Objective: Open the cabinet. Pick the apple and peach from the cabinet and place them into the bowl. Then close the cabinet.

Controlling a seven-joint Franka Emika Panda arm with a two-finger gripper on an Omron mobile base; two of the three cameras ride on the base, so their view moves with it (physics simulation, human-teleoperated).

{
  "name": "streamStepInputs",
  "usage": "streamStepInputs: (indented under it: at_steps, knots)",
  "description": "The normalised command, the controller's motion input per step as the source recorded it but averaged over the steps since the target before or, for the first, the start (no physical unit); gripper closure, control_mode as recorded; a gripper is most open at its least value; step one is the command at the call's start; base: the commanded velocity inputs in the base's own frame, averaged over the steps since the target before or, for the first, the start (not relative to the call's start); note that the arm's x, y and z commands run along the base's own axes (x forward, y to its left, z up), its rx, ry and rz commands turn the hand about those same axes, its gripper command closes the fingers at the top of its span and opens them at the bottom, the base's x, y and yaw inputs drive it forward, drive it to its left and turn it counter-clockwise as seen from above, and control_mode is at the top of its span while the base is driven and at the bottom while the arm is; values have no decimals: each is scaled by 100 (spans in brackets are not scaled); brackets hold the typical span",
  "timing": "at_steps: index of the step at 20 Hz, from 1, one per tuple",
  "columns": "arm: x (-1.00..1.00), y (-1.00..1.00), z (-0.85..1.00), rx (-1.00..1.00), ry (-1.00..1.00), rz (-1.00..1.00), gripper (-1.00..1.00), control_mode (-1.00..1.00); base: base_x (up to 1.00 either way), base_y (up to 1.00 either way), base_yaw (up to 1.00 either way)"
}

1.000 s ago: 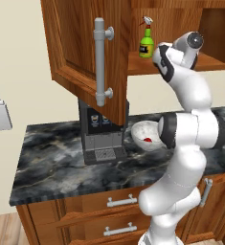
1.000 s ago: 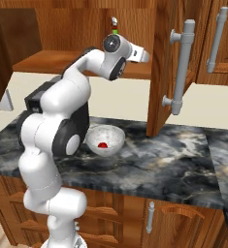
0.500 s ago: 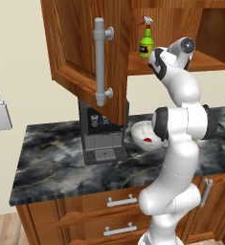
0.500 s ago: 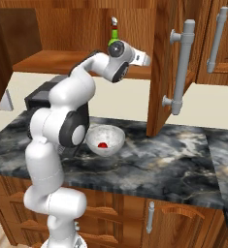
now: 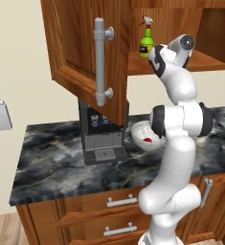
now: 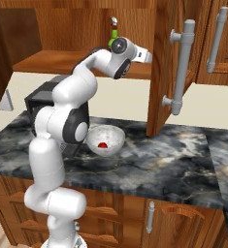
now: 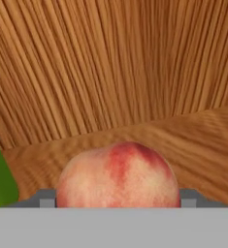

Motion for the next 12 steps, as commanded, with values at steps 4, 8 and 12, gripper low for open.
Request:
streamStepInputs:
  at_steps: [4,8,12]
  knots:
    - [3,0,0,0,0,0,100,-100,0,0,0]
    - [-29,0,0,2,1,0,100,-100,0,0,0]
    - [-83,8,0,5,2,0,100,-100,0,0,0]
